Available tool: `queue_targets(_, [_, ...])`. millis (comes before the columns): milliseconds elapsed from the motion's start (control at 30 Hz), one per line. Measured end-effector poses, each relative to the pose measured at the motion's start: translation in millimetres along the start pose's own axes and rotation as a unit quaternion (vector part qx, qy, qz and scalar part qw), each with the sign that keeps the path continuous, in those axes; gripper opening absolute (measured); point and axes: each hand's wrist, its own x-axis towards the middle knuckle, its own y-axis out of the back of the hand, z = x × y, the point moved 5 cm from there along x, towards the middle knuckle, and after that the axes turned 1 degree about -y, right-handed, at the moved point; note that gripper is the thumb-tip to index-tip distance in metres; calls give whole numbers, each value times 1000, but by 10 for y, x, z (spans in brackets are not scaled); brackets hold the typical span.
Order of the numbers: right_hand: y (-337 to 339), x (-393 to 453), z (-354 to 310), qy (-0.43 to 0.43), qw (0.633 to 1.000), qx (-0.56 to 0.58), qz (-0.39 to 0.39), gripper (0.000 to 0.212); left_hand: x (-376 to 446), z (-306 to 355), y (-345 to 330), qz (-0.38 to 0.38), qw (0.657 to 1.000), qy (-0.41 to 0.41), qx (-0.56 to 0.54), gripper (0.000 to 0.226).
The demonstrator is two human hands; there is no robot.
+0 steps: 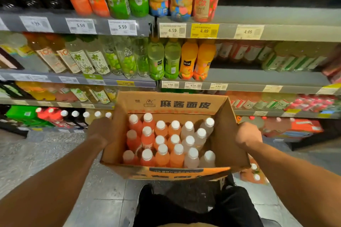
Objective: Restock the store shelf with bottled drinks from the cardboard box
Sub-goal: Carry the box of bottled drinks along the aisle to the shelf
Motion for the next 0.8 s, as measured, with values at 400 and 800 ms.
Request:
queue_targets(400, [147,991,634,81,996,-38,-10,18,-371,633,-855,0,994,83,69,23])
queue_targets(800, [-178,725,1296,-37,999,-9,39,21,-236,911,-1228,-45,999,-14,11,37])
